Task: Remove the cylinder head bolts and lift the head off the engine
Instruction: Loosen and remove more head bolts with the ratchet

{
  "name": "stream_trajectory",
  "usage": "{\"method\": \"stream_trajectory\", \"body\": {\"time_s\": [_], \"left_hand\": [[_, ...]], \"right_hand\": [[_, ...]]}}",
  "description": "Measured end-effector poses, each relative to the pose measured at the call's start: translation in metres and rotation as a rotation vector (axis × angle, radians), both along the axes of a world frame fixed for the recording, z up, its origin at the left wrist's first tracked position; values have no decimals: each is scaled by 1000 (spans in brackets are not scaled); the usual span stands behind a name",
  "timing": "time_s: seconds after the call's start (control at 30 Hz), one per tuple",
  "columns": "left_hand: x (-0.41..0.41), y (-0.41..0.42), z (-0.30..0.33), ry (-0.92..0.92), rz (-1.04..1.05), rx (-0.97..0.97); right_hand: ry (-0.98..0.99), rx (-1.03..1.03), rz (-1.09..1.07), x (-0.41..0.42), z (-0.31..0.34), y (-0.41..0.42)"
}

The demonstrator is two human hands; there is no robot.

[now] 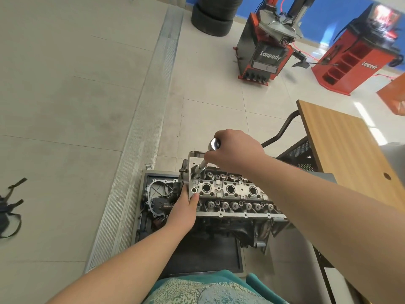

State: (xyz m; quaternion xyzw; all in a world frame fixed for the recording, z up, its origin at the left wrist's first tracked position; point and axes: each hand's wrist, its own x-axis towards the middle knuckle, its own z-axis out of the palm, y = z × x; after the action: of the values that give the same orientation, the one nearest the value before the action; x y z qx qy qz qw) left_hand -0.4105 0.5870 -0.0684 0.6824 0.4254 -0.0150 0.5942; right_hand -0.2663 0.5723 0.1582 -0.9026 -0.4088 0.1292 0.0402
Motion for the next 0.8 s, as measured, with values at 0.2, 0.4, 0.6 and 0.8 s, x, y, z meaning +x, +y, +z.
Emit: {"method": "stream_trajectory", "body": {"time_s": [0.2,0.4,0.6,0.8], "left_hand": [[0,0,5,6,1,-26],[6,28,103,-458,403,-4],[74,51,189,-519,162,96],[86,51,185,-406,172,225]], "right_hand": [[44,53,-125,-7,-11,4],[99,98,4,-9,-11,-9],[550,168,59,11,7,-18],[372,-15,121,51,4,-96]]}}
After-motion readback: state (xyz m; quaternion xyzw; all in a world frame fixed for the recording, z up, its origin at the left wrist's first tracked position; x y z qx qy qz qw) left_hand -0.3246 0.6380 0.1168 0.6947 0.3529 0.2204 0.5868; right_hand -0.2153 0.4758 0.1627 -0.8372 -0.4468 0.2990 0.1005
